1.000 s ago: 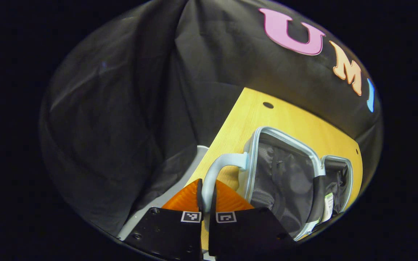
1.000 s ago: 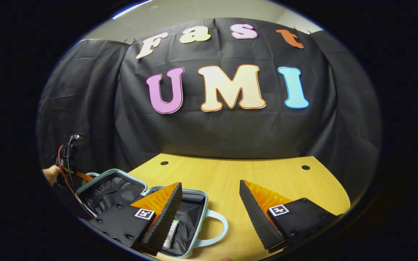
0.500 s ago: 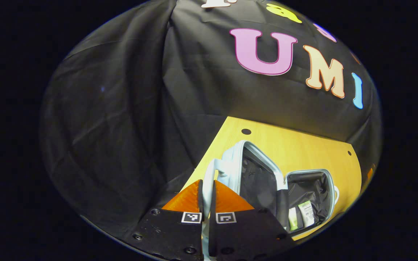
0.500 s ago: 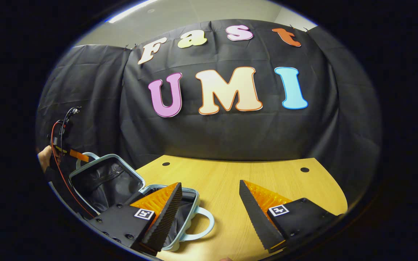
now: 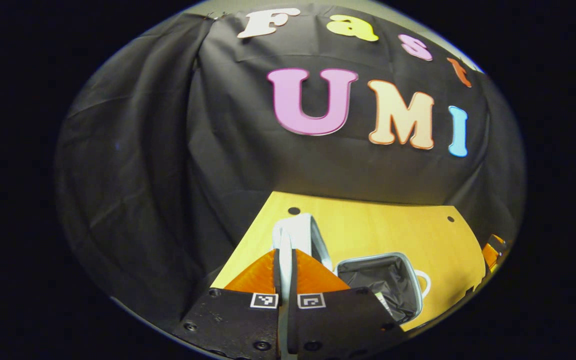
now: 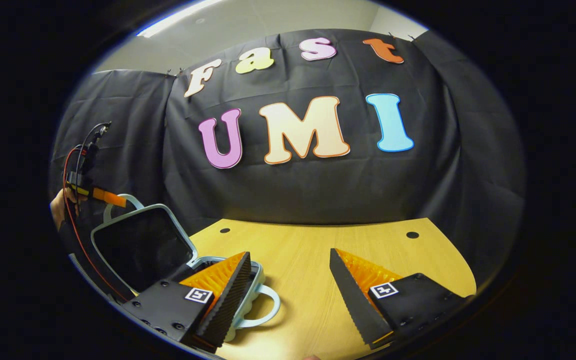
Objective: First open the suitcase, pack the skin care products into it, and then close the suitcase.
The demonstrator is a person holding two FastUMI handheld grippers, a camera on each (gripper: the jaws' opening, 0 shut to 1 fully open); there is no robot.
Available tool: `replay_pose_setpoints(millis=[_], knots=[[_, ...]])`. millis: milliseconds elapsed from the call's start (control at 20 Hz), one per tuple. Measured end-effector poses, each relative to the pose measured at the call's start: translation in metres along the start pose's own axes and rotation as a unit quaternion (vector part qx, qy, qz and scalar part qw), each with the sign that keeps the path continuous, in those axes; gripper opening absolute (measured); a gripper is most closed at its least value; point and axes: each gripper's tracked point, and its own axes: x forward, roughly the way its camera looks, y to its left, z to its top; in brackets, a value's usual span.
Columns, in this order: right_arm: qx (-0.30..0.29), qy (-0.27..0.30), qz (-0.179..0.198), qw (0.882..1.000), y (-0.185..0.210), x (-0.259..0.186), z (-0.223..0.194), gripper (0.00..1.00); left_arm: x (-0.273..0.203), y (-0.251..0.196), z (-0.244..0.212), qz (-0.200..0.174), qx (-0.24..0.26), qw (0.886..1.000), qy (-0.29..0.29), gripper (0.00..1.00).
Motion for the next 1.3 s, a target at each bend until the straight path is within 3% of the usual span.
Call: replay_pose_setpoints(millis=[500, 550, 600, 750, 850, 900, 950, 1150, 1200, 1300], knots=[[0.014, 0.004, -0.016, 1.000, -0.043, -0.011, 0.003, 0.98, 0.000, -0.127, 0.011, -0.115, -0.015, 0.993, -0.020, 0.00], [0.014, 0.005, -0.017, 1.000, -0.045, -0.013, 0.006, 0.93, -0.001, -0.136, 0.011, -0.125, -0.021, 0.992, -0.022, 0.00], [0.014, 0.005, -0.017, 1.000, -0.047, -0.014, 0.008, 0.98, -0.002, -0.149, 0.008, -0.138, -0.029, 0.990, -0.022, 0.00], [0.014, 0.007, -0.015, 1.000, -0.052, -0.016, 0.011, 0.98, -0.005, -0.184, 0.000, -0.177, -0.046, 0.983, -0.020, 0.00], [0.011, 0.010, -0.014, 1.000, -0.055, -0.018, 0.011, 0.98, -0.004, -0.205, -0.008, -0.194, -0.049, 0.980, -0.016, 0.00], [0.009, 0.010, -0.013, 1.000, -0.057, -0.020, 0.012, 0.93, -0.004, -0.214, -0.011, -0.203, -0.053, 0.978, -0.012, 0.00], [0.006, 0.011, -0.014, 1.000, -0.061, -0.021, 0.013, 0.98, -0.003, -0.226, -0.016, -0.213, -0.059, 0.975, -0.006, 0.00], [0.003, 0.011, -0.021, 1.000, -0.074, -0.028, 0.016, 0.98, 0.003, -0.261, -0.038, -0.239, -0.065, 0.969, 0.014, 0.00], [0.002, 0.011, -0.023, 1.000, -0.078, -0.029, 0.017, 0.93, 0.004, -0.269, -0.045, -0.243, -0.066, 0.968, 0.020, 0.00], [0.000, 0.010, -0.029, 1.000, -0.087, -0.032, 0.018, 0.98, 0.009, -0.283, -0.057, -0.249, -0.066, 0.966, 0.033, 0.00]])
